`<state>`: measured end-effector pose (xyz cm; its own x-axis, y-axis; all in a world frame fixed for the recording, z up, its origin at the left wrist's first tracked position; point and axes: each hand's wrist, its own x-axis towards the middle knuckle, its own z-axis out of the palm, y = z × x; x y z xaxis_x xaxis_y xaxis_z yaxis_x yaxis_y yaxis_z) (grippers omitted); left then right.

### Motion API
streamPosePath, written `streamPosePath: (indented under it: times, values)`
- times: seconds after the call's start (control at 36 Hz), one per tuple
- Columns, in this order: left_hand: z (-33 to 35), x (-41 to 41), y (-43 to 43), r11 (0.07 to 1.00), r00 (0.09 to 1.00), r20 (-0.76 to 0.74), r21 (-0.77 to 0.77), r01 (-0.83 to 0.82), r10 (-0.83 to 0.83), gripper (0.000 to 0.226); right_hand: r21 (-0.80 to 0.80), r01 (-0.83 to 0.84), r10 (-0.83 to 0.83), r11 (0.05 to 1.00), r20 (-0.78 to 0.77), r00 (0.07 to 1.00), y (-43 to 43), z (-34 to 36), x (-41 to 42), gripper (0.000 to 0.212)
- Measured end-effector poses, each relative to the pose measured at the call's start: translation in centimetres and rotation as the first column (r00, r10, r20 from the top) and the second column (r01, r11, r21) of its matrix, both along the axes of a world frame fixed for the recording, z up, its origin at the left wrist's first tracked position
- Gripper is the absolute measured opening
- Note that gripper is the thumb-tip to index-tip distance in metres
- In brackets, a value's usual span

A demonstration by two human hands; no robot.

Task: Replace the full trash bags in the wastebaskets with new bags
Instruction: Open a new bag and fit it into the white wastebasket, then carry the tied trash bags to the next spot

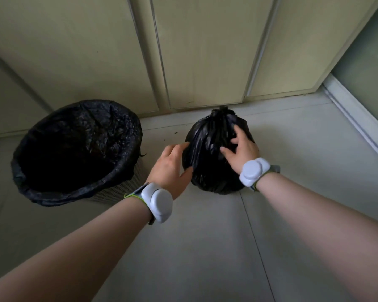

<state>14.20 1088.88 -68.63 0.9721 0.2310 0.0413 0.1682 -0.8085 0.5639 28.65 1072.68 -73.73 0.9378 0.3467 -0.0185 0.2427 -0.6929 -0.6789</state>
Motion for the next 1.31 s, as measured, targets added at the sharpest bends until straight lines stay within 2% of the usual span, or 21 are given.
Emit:
streamPosePath:
  times: [0.14,0.19,0.31,0.36,0.47,0.53,0.64,0.69,0.81,0.89,0.97,1.06,1.14,1.22,1.31]
  values:
    - [-0.5,1.8,0.2,0.999,1.0,-0.01,-0.025,-0.019,0.019,0.063,-0.078,-0.239,0.251,0.968,0.225,0.942,0.5,-1.1,-2.8,0.054]
    - [-0.7,2.7,0.3,1.0,1.0,-0.016,-0.015,-0.023,0.023,0.067,-0.08,-0.318,0.328,0.945,0.284,0.901,0.7,-1.2,-3.5,0.041]
    - [-0.6,4.3,0.6,0.998,0.998,-0.02,-0.018,-0.055,0.055,0.072,-0.099,-0.417,0.424,0.903,0.355,0.833,0.4,-1.4,-4.8,0.032]
    - [-0.6,4.9,0.6,0.998,0.997,-0.041,-0.015,-0.064,0.063,0.067,-0.105,-0.424,0.433,0.899,0.346,0.832,0.3,-1.3,-5.0,0.029]
    - [-0.5,5.2,0.5,0.995,0.988,-0.133,0.066,-0.069,0.077,0.042,-0.051,-0.412,0.404,0.91,0.341,0.849,0.0,-0.7,-5.1,0.017]
    - [-0.4,5.0,0.4,0.992,0.987,-0.12,0.083,-0.093,0.103,0.032,-0.009,-0.393,0.368,0.919,0.373,0.852,-0.1,0.0,-5.3,0.012]
    - [0.0,4.2,0.0,0.992,0.993,-0.045,0.075,-0.103,0.106,0.024,0.069,-0.294,0.225,0.953,0.484,0.845,-0.1,1.9,-5.2,0.022]
    - [0.5,3.5,-0.1,0.994,0.995,-0.011,0.038,-0.098,0.099,0.023,0.045,-0.269,0.205,0.962,0.529,0.823,0.2,3.1,-4.9,0.021]
    - [1.5,2.3,-0.1,0.998,0.997,0.046,-0.011,-0.063,0.063,0.021,-0.158,-0.34,0.374,0.927,0.453,0.809,1.0,5.2,-4.2,0.051]
    - [2.7,1.4,0.1,0.995,0.996,0.068,-0.084,-0.052,0.058,0.019,-0.225,-0.419,0.475,0.88,0.424,0.771,1.8,6.6,-4.6,0.032]
    - [4.2,0.0,0.6,0.99,0.995,0.087,-0.134,-0.035,0.047,0.019,-0.206,-0.417,0.464,0.885,0.354,0.812,2.5,8.4,-5.8,0.022]
    - [5.8,-1.5,1.2,0.988,0.996,0.085,-0.156,-0.003,0.017,0.032,-0.234,-0.366,0.422,0.901,0.273,0.864,2.4,10.0,-7.1,0.022]
    - [8.5,-3.8,2.1,0.988,1.0,0.003,-0.152,-0.005,0.006,0.043,-0.249,-0.314,0.365,0.916,0.197,0.91,2.2,12.6,-8.8,0.024]
    - [11.8,-6.0,2.9,0.987,0.996,-0.085,-0.159,-0.034,0.02,0.046,-0.222,-0.268,0.293,0.938,0.086,0.952,1.8,16.0,-11.2,0.023]
    - [15.5,-7.7,3.4,0.986,0.988,-0.151,-0.15,-0.067,0.044,0.047,-0.212,-0.235,0.249,0.948,0.039,0.968,1.5,20.1,-13.6,0.019]
